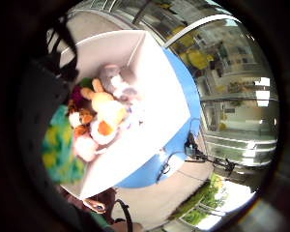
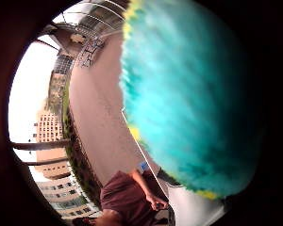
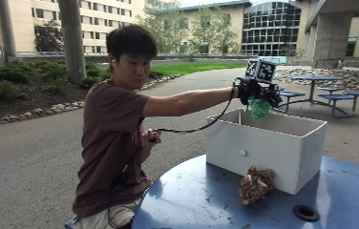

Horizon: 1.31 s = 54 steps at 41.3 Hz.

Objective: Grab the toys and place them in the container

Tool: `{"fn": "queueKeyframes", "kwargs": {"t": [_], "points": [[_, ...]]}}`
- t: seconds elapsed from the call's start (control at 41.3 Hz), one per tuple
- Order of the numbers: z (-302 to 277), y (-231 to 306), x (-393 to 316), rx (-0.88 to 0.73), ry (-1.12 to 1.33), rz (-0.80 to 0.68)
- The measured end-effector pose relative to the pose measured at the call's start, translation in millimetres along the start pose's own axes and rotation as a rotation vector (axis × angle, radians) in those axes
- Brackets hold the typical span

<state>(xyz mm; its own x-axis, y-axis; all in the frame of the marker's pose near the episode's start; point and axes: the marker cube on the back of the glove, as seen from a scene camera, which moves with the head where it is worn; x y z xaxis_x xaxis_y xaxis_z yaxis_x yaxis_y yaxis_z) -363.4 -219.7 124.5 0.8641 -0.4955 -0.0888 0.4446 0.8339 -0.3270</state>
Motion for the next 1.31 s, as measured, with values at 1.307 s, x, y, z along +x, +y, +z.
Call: {"fn": "queueKeyframes", "kwargs": {"t": [1.307], "points": [[242,129,268,-0.26,-0.25,0.281]]}}
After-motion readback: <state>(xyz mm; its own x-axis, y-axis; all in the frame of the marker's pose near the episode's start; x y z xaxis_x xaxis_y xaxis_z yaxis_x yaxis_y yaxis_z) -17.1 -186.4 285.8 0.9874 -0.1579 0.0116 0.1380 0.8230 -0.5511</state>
